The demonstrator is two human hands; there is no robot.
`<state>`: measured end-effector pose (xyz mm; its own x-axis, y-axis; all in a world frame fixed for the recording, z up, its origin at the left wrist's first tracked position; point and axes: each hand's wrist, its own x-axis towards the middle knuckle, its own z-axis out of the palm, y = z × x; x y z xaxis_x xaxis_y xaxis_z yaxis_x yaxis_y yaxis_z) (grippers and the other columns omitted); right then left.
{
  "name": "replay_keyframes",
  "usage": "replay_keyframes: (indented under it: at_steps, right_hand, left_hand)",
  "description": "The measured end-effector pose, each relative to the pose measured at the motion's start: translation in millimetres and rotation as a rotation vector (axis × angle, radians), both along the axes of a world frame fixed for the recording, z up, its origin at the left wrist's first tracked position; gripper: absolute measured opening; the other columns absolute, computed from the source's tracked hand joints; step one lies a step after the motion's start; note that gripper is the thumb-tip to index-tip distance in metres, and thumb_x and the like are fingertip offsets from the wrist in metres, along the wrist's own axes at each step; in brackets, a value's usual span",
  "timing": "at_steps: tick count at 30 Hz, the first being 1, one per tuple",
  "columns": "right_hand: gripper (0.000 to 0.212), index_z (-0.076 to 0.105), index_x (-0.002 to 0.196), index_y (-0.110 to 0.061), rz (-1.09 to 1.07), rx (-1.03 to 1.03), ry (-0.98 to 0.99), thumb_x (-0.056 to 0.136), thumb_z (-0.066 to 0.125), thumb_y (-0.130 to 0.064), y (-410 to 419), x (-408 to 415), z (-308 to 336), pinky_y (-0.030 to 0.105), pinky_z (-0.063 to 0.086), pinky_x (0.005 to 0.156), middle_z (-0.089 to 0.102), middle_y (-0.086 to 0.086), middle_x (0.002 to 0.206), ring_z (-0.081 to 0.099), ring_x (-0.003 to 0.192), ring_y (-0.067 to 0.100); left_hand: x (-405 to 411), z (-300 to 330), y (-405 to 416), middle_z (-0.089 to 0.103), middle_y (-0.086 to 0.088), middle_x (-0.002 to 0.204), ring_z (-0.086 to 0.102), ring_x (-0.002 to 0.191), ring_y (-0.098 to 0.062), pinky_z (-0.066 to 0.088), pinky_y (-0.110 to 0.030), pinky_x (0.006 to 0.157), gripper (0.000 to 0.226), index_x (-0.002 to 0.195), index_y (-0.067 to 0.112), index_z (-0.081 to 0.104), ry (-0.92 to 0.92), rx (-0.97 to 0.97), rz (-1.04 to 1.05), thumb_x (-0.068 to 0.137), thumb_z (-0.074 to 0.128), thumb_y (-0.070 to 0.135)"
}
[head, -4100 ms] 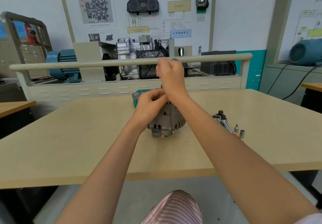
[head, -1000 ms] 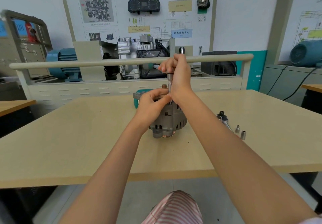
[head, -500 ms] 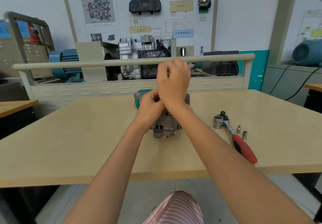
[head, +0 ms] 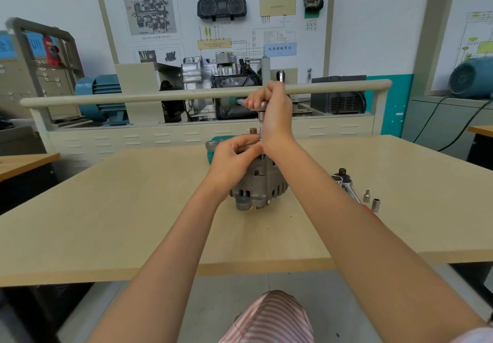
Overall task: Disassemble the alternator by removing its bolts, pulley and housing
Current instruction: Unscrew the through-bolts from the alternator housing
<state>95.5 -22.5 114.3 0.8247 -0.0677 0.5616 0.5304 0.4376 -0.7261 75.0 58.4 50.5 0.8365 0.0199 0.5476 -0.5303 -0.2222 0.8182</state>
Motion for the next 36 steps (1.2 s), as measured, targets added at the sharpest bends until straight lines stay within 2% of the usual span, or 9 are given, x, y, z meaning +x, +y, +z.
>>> replay_keyframes:
  at_steps: [3,6,9,14,18,25,29,33,36]
  right_hand:
    - [0.037,0.046,0.056,-0.011,-0.418,-0.298,-0.216,0.091,0.037,-0.016,4,-6,-13,0.020,0.040,0.066,0.045,-0.005,0.058,0.045,0.061,0.005]
    - [0.017,0.056,0.077,-0.005,-1.026,-0.713,-0.375,0.083,0.047,-0.018,11,-9,-29,0.033,0.037,0.087,0.051,0.004,0.081,0.046,0.084,0.020]
    - [0.016,0.060,0.080,-0.006,-1.207,-0.703,-0.344,0.078,0.050,-0.019,14,-14,-35,0.039,0.035,0.096,0.054,0.009,0.088,0.047,0.091,0.027]
    - [0.024,0.044,0.059,-0.015,-0.845,-0.502,-0.274,0.079,0.040,-0.027,12,-16,-20,0.034,0.033,0.090,0.044,-0.004,0.072,0.042,0.082,0.018]
    - [0.045,0.033,0.046,-0.015,-0.261,-0.102,-0.053,0.091,0.036,-0.020,2,-7,-3,0.030,0.037,0.065,0.037,-0.002,0.048,0.041,0.055,0.014]
    - [0.063,0.038,0.033,-0.016,0.321,0.079,0.074,0.095,0.031,-0.018,-5,6,6,0.028,0.049,0.070,0.040,0.001,0.038,0.044,0.048,0.017]
    - [0.050,0.041,0.048,-0.012,0.060,0.060,0.021,0.097,0.030,-0.013,-3,2,1,0.015,0.049,0.059,0.046,-0.001,0.045,0.048,0.051,0.012]
    - [0.025,0.050,0.063,-0.009,-0.725,-0.486,-0.413,0.087,0.044,-0.013,11,-8,-23,0.024,0.040,0.073,0.048,0.002,0.069,0.047,0.070,0.015]
    - [0.019,0.061,0.084,-0.005,-1.152,-0.757,-0.377,0.082,0.048,-0.019,17,-11,-33,0.035,0.035,0.095,0.054,0.008,0.088,0.049,0.090,0.023]
  left_hand:
    - [-1,-1,1,0.068,0.015,0.063,0.062,0.065,0.005,0.046,-0.010,0.059,0.024,0.076,0.019,0.067,-0.016,0.016,-0.004,0.088,0.059,0.001]
    - [0,-3,2,0.056,0.016,0.042,0.050,0.043,0.009,0.033,-0.006,0.041,0.033,0.063,0.016,0.055,0.019,0.002,0.043,0.086,0.052,-0.008]
    - [0,-2,1,0.057,0.011,0.051,0.050,0.045,0.010,0.035,-0.007,0.041,0.029,0.067,0.014,0.056,0.015,0.004,0.047,0.088,0.052,-0.005]
    - [-3,-1,0,0.057,0.018,0.045,0.051,0.045,0.010,0.034,-0.004,0.043,0.040,0.060,0.023,0.055,-0.020,0.036,0.010,0.086,0.051,-0.007]
    - [-1,-1,-1,0.072,0.016,0.081,0.066,0.083,0.002,0.048,-0.011,0.066,0.018,0.092,0.028,0.070,-0.032,0.031,-0.035,0.091,0.059,0.014]
    - [1,-1,1,0.074,0.016,0.084,0.068,0.085,0.000,0.051,-0.014,0.074,0.023,0.086,0.035,0.071,-0.011,-0.005,-0.056,0.090,0.061,0.015]
    - [1,-1,-1,0.073,0.011,0.085,0.068,0.088,-0.006,0.053,-0.023,0.082,0.016,0.090,0.027,0.070,-0.023,-0.003,-0.034,0.089,0.062,0.013]
    - [-1,-2,3,0.061,0.016,0.050,0.055,0.052,0.005,0.039,-0.006,0.047,0.031,0.066,0.019,0.059,0.004,0.000,0.028,0.087,0.054,-0.003]
    - [1,-3,3,0.057,0.011,0.053,0.050,0.045,0.011,0.034,-0.007,0.042,0.028,0.067,0.016,0.056,0.021,-0.007,0.066,0.087,0.053,-0.003]
